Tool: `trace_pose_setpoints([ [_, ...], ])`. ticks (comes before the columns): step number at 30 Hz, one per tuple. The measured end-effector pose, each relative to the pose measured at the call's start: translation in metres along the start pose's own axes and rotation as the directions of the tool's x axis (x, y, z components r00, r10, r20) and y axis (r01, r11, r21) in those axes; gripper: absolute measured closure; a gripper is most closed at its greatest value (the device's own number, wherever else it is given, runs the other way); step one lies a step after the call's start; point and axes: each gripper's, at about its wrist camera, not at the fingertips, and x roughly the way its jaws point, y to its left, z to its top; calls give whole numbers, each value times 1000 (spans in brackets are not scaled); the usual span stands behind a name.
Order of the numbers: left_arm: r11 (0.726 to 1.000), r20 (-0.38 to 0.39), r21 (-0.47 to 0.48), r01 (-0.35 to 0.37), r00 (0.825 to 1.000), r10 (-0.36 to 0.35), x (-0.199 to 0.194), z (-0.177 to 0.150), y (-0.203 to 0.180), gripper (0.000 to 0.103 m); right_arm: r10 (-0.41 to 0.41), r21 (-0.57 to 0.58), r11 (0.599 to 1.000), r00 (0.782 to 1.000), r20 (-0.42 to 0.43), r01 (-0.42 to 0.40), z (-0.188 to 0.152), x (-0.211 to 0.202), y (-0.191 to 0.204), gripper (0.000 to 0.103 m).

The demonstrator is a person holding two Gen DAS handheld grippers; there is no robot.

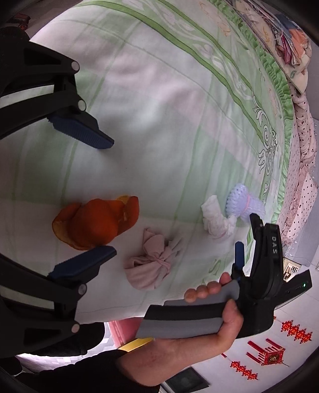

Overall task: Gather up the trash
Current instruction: 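Grasp the orange cloth with the left tool while the right tool grasps the lavender scrubber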

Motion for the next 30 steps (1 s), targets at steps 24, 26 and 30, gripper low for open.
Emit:
trace_pose_setpoints([
  [24, 995, 22, 94, 16, 1000, -18, 7, 4, -21, 69, 67, -67, 996, 997, 49, -63, 21, -6, 15, 83],
  [26, 996, 31, 89, 18, 999, -21, 3, 6, -19, 69, 66, -67, 996, 996, 64, -62, 21, -17, 12, 83],
  [30, 996, 64, 93, 1, 998, -7, -11, 12, -20, 69, 71, -49, 997, 993, 99, -67, 19, -45, 0, 83],
])
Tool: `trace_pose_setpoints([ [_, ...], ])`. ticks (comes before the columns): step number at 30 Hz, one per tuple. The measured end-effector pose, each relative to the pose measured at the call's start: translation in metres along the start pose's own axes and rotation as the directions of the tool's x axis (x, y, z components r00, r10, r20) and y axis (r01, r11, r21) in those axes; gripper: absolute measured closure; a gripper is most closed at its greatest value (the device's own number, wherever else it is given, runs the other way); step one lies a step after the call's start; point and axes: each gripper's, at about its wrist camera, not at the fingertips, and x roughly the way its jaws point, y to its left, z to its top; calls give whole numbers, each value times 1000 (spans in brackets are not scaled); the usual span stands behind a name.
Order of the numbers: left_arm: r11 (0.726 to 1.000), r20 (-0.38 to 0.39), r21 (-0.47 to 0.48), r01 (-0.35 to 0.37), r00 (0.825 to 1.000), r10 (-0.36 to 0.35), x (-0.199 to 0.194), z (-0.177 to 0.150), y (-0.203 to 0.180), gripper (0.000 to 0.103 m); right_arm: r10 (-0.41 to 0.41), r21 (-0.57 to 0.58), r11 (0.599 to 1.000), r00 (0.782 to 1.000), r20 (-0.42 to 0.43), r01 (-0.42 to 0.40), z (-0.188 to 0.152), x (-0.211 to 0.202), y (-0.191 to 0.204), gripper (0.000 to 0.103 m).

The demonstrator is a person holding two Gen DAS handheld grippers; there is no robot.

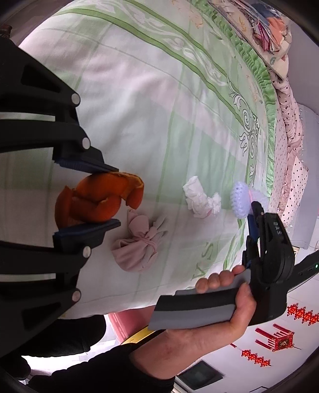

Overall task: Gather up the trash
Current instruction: 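Grasp the orange cloth with the left tool while the right tool grasps the lavender scrubber, then carry the orange cloth and lavender scrubber over the yellow-rimmed bin with both tools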

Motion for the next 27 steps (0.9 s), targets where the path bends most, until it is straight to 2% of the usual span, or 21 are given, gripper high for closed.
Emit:
trace_pose_setpoints([
  [11, 999, 111, 21, -26, 994, 24, -45, 25, -20, 69, -19, 20, 1000, 996, 86, 17, -10, -90, -30, 83],
  [27, 986, 157, 165, -13, 987, -13, -61, 52, -103, 69, -90, 90, 993, 976, 201, 73, -34, -213, -103, 83],
])
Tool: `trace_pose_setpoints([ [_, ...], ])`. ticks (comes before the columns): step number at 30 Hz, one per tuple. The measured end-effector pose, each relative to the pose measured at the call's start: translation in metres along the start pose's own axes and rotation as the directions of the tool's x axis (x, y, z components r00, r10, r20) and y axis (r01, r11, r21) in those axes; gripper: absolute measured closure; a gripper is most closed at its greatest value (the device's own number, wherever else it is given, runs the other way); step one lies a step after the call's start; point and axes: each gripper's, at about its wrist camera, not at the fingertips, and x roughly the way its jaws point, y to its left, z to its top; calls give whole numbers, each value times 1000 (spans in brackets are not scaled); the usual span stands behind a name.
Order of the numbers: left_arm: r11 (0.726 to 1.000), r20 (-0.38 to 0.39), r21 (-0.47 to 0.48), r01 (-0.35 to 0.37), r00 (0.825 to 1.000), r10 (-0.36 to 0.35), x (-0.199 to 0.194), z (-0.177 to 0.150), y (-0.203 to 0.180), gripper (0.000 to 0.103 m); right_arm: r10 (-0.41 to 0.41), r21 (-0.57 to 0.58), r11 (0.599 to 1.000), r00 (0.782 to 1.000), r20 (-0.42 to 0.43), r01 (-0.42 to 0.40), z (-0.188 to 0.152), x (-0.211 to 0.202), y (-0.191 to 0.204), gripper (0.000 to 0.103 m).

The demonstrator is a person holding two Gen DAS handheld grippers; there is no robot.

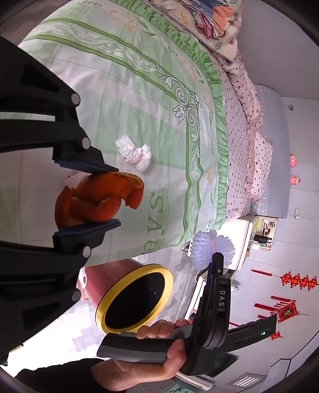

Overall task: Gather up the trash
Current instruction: 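Carry the orange cloth and lavender scrubber over the yellow-rimmed bin with both tools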

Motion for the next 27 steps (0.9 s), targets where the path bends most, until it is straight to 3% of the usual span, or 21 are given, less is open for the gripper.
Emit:
trace_pose_setpoints([
  [13, 993, -3, 106, 56, 998, -56, 26, 36, -67, 69, -103, 87, 991, 993, 59, 97, -8, -63, -86, 83],
  [27, 977, -62, 163, 140, 989, -131, 87, 60, -145, 69, -210, 181, 963, 977, 44, 199, -29, -95, -176, 83],
])
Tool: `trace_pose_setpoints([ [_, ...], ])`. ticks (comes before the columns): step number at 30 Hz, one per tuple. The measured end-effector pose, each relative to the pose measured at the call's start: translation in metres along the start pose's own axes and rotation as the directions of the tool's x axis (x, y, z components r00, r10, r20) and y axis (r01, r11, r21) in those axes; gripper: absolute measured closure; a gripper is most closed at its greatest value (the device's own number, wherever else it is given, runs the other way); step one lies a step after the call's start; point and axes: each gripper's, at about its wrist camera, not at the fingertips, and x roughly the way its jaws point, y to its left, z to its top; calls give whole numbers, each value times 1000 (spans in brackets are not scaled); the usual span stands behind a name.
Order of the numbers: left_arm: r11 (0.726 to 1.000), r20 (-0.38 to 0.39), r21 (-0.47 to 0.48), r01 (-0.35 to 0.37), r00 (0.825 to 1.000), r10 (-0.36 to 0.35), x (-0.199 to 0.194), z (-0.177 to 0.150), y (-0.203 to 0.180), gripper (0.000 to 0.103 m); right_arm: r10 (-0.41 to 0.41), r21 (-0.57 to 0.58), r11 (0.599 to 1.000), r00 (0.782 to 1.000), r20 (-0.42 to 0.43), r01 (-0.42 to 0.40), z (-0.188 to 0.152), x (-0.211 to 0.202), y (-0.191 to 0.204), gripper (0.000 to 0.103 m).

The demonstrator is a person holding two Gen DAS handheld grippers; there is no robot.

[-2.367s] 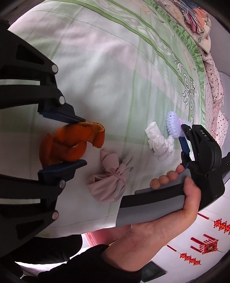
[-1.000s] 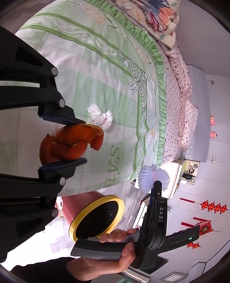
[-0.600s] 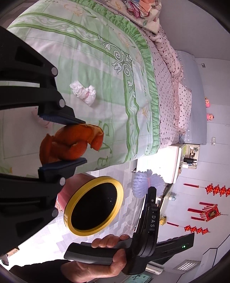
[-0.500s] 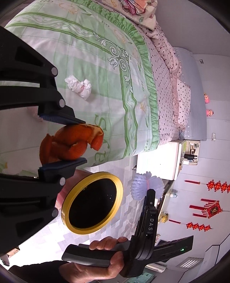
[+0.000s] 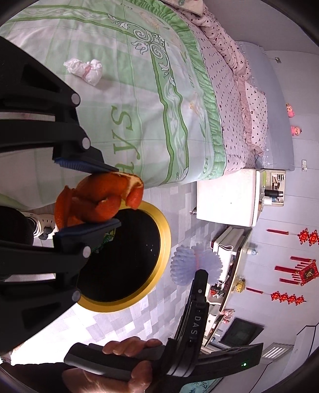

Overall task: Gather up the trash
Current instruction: 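Carry the orange cloth and lavender scrubber over the yellow-rimmed bin with both tools, then open both tools to drop the orange cloth and scrubber into the bin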

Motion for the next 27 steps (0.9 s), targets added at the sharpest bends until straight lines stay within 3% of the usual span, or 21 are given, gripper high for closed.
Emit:
trace_pose_setpoints([
  [12, 998, -54, 24, 58, 997, -57, 50, 13, -41, 69, -38, 72, 997, 999, -25, 39, -15, 8, -47, 83],
  [23, 997, -108, -9, 76, 991, -77, 84, 10, -53, 68, -64, 131, 989, 997, -36, 68, -20, 23, -69, 82],
  [27, 996, -105, -23, 81, 991, -83, 86, 9, -53, 57, -79, 153, 985, 996, -31, 83, -23, 23, -76, 76],
])
